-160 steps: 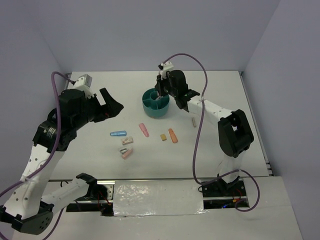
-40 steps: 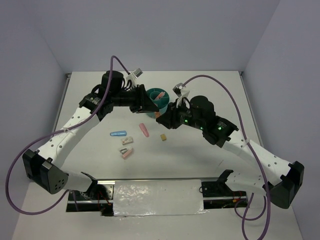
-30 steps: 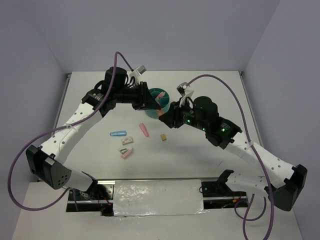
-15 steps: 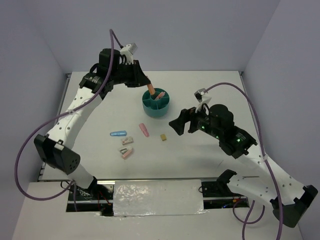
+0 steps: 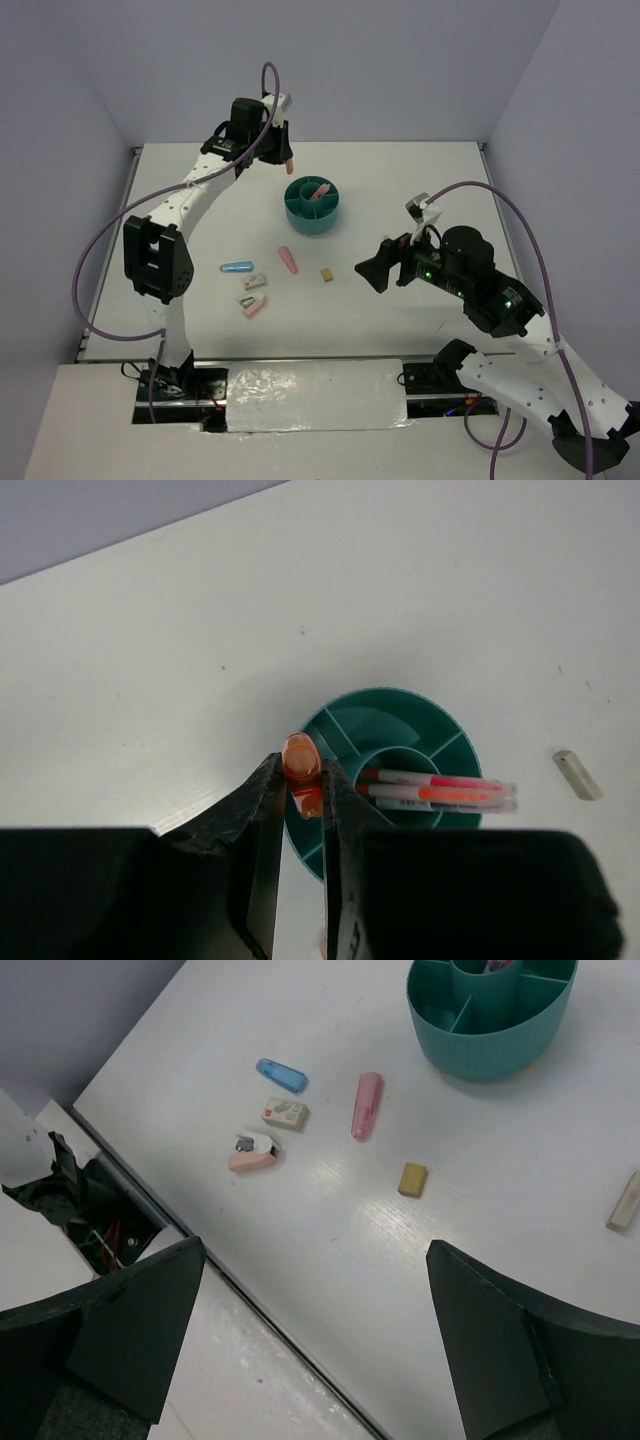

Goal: Sort the stationery into containers
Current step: Place the stationery in the storage box, then pick up the stationery from the center of the board.

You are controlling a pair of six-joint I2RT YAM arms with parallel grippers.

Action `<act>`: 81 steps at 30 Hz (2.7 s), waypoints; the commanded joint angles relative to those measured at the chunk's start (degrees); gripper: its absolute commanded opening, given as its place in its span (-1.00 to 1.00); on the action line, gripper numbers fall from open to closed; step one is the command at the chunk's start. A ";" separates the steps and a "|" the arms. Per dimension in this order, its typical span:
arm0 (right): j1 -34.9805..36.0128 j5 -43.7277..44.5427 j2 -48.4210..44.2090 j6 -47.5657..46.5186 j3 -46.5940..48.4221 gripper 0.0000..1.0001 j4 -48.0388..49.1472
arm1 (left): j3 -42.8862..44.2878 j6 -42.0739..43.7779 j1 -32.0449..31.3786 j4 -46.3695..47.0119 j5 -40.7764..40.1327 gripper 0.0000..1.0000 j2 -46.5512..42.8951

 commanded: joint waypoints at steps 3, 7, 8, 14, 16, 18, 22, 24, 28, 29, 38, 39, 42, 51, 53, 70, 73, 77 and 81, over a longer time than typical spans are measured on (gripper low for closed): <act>-0.14 -0.01 -0.20 -1.96 5.25 1.00 -3.71 | 2.91 1.92 0.33 6.31 0.10 -0.90 3.04; -0.14 -0.01 0.24 -2.84 6.22 1.00 -3.98 | 2.91 0.95 0.33 5.96 0.80 -0.87 5.59; -0.14 0.08 0.77 -3.02 6.66 0.99 -4.16 | 1.69 0.60 0.33 6.31 1.59 -0.87 5.68; -0.14 -0.18 2.53 -3.46 7.98 0.99 -4.07 | -5.44 -1.07 0.24 10.44 3.52 -0.81 4.19; -0.22 -0.27 2.88 -3.46 8.07 1.00 -3.63 | -6.58 -1.25 0.24 10.62 5.28 -0.76 4.01; -0.22 -0.71 3.14 -3.37 8.07 1.00 -3.02 | -7.46 -1.60 0.24 10.53 5.55 -0.66 3.92; -0.14 -1.59 3.84 -3.11 7.72 0.99 -2.05 | -8.78 -2.04 0.24 10.27 6.08 0.15 3.66; -0.14 -2.46 4.55 -3.11 7.37 0.99 -1.61 | -8.96 -2.65 0.24 9.83 5.11 0.55 3.13; -0.05 -3.52 8.93 -2.84 5.79 1.00 0.05 | -8.79 -3.71 0.33 9.48 3.10 0.73 -1.77; 0.56 -3.52 10.25 -2.67 5.44 1.00 1.63 | -8.26 -4.67 0.50 8.87 2.40 0.75 -2.75; 10.49 10.88 41.53 -1.00 16.75 0.86 6.47 | -3.23 -20.82 2.78 -17.92 -20.90 0.93 -17.77; 10.76 11.32 46.86 -0.74 17.99 0.78 6.91 | -6.90 -21.63 3.74 -19.77 -19.60 0.94 -21.79; 12.69 14.04 56.71 -1.52 23.51 0.67 7.36 | -14.90 -22.43 4.72 -20.40 -16.34 0.94 -30.05; 14.01 17.75 72.57 -3.02 31.72 0.28 10.69 | -21.09 -20.06 5.95 -24.01 -10.79 0.99 -44.32; 14.01 17.39 74.67 -2.76 31.37 0.20 11.57 | -21.00 -19.88 5.95 -25.23 -10.44 0.99 -45.03; 13.58 15.90 80.84 -0.39 26.19 -0.10 17.02 | -21.00 -18.92 5.86 -28.84 -8.42 0.99 -46.79; 13.84 15.64 80.67 0.14 24.95 -0.32 16.85 | -21.35 -19.18 5.86 -28.23 -7.81 0.99 -46.35; 14.01 13.45 76.72 0.15 21.97 -0.47 18.51 | -22.14 -20.06 5.86 -27.26 -6.76 0.99 -46.44; 14.10 8.61 65.76 0.41 17.93 -0.52 23.00 | -23.19 -21.99 6.04 -25.59 -2.46 0.99 -46.00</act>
